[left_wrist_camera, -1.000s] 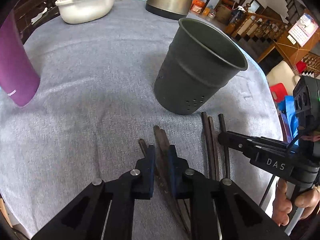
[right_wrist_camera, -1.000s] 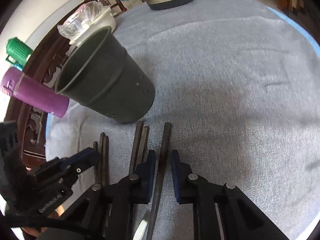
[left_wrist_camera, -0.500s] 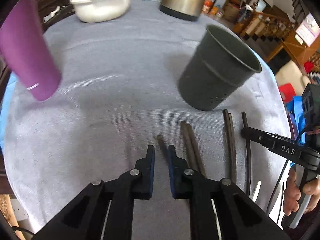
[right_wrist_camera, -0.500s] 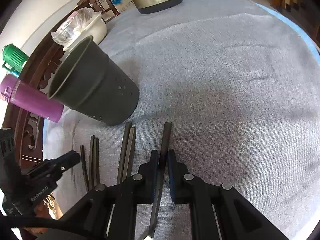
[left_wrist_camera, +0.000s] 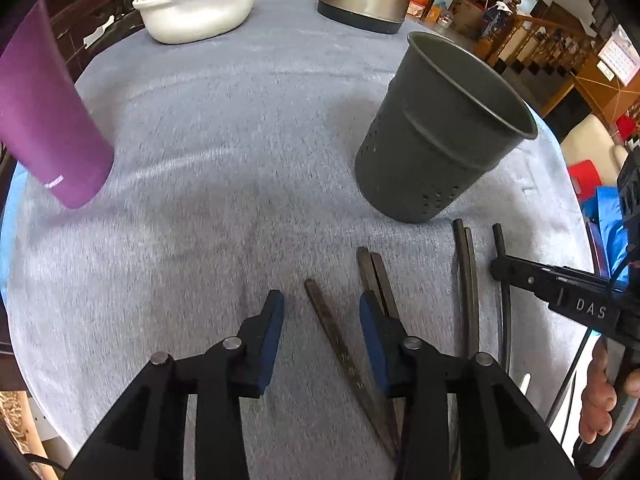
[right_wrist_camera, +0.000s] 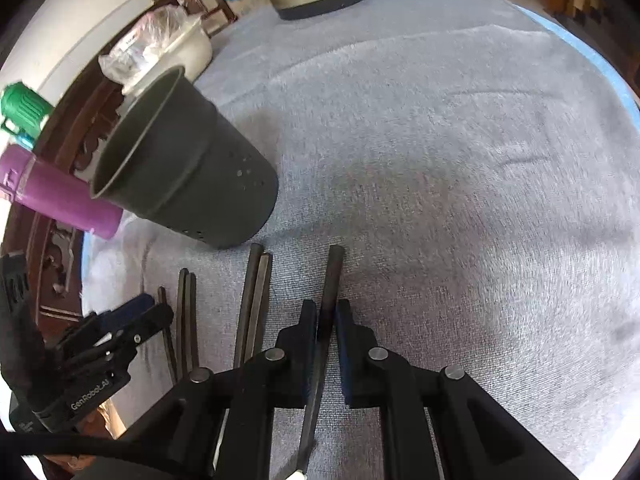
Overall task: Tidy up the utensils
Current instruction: 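Close the right gripper on a dark chopstick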
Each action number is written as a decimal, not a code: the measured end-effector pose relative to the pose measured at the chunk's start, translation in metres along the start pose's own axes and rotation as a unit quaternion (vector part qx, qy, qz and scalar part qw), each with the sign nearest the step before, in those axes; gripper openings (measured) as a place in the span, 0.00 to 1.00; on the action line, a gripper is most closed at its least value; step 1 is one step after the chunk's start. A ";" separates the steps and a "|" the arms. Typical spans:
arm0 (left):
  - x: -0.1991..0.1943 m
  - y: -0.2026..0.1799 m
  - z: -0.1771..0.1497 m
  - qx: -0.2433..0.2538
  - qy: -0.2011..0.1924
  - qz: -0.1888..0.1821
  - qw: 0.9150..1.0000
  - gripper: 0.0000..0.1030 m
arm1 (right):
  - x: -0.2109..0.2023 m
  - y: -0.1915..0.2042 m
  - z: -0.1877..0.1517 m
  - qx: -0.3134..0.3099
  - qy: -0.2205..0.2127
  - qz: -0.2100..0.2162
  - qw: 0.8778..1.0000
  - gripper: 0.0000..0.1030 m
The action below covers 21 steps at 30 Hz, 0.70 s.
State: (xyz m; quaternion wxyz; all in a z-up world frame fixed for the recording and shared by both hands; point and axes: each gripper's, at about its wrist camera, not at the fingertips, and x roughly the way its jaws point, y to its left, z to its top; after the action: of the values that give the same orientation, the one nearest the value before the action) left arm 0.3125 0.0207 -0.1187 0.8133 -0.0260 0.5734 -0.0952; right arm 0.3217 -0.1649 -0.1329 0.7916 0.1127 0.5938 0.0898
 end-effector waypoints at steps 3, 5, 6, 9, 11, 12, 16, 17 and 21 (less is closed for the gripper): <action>0.006 -0.004 0.008 0.013 -0.007 0.020 1.000 0.16 | -0.001 0.015 0.004 -0.020 0.000 -0.021 1.000 0.13; 0.017 -0.005 0.012 0.017 -0.011 0.016 1.000 0.11 | -0.001 0.025 0.006 -0.036 -0.001 -0.031 0.999 0.12; 0.018 -0.002 0.014 0.017 -0.012 0.008 1.000 0.11 | -0.002 0.029 0.007 -0.038 -0.002 -0.031 0.999 0.12; 0.021 0.008 0.016 0.005 -0.014 -0.012 1.000 0.10 | -0.008 0.027 0.006 -0.026 -0.012 -0.012 1.000 0.10; 0.014 0.022 0.011 -0.010 -0.017 -0.020 1.000 0.09 | -0.017 0.026 0.003 -0.019 -0.024 0.003 1.000 0.09; 0.012 0.025 0.006 -0.013 -0.021 -0.020 0.999 0.09 | -0.024 0.026 0.001 -0.015 -0.032 0.010 0.999 0.09; -0.011 0.030 0.007 -0.015 -0.050 -0.025 0.998 0.09 | -0.051 0.032 -0.005 -0.017 -0.073 0.032 0.997 0.09; -0.018 0.031 0.008 -0.015 -0.059 -0.025 0.998 0.08 | -0.061 0.036 -0.007 -0.020 -0.088 0.036 0.995 0.08; -0.059 0.029 0.006 -0.012 -0.106 -0.022 0.994 0.07 | -0.084 0.027 -0.016 -0.015 -0.132 0.064 0.989 0.08</action>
State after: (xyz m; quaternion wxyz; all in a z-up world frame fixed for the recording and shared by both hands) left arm 0.3025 0.0600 -0.0660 0.8668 -0.0583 0.4845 -0.1027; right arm 0.2827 -0.1611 -0.0522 0.8571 0.1499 0.4745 0.1333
